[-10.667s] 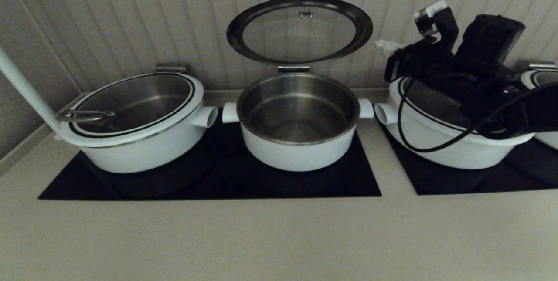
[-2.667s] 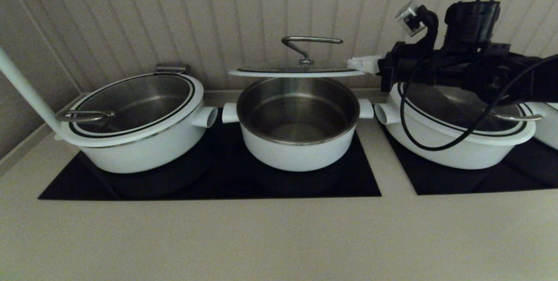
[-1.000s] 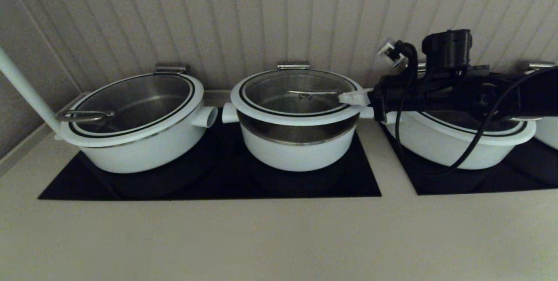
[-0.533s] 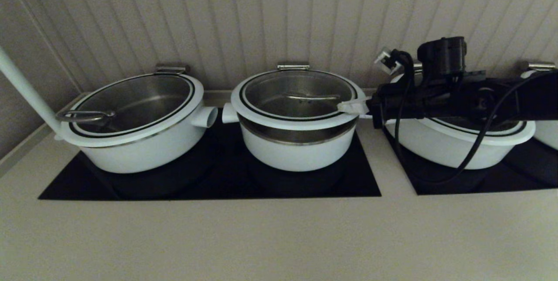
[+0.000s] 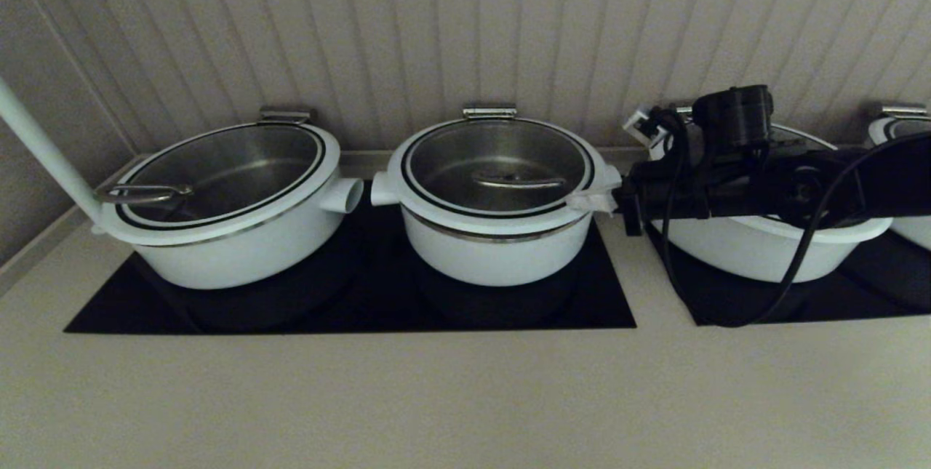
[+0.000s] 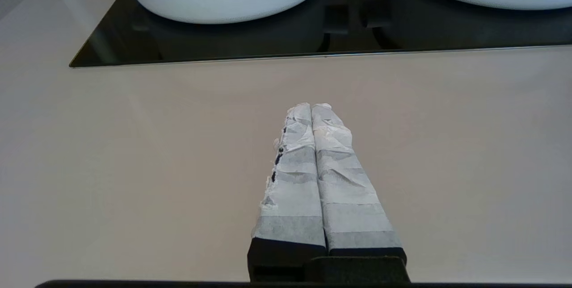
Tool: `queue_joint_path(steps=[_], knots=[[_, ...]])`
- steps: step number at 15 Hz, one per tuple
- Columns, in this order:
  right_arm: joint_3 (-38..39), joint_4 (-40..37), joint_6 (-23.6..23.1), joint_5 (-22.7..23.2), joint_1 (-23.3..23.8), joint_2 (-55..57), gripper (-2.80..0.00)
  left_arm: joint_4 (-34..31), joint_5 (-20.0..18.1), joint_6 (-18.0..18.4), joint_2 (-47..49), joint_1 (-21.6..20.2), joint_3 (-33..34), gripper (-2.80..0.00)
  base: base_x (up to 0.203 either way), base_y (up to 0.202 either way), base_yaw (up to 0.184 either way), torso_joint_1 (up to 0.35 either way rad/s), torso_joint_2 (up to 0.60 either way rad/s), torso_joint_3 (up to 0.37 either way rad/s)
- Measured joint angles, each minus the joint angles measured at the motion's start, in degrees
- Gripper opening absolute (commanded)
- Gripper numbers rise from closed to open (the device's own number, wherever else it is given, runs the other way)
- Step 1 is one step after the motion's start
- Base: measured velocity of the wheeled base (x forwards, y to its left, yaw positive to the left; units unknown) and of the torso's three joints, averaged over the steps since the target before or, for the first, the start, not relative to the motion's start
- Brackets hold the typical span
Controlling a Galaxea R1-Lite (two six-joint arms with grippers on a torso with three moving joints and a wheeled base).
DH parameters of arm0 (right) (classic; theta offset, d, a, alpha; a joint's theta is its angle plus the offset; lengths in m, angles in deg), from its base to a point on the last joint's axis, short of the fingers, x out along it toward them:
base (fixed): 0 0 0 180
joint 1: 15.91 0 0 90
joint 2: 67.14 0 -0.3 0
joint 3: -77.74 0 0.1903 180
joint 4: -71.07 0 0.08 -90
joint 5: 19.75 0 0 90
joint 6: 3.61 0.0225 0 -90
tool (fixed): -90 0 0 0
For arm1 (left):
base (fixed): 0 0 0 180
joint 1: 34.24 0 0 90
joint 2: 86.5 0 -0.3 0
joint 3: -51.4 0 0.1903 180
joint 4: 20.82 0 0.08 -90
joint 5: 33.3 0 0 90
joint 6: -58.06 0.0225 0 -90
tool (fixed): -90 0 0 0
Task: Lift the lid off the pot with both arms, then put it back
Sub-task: Close the pot lid
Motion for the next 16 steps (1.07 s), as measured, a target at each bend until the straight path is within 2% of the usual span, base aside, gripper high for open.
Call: queue_joint_path(steps=[16], knots=[[6.4, -0.6, -0.2, -0.2, -0.1, -0.6, -2.8, 0.0, 0.0, 0.0, 0.0, 0.0, 0.0, -2.8, 0.0, 0.0, 0.0, 0.0, 0.0, 0.0]])
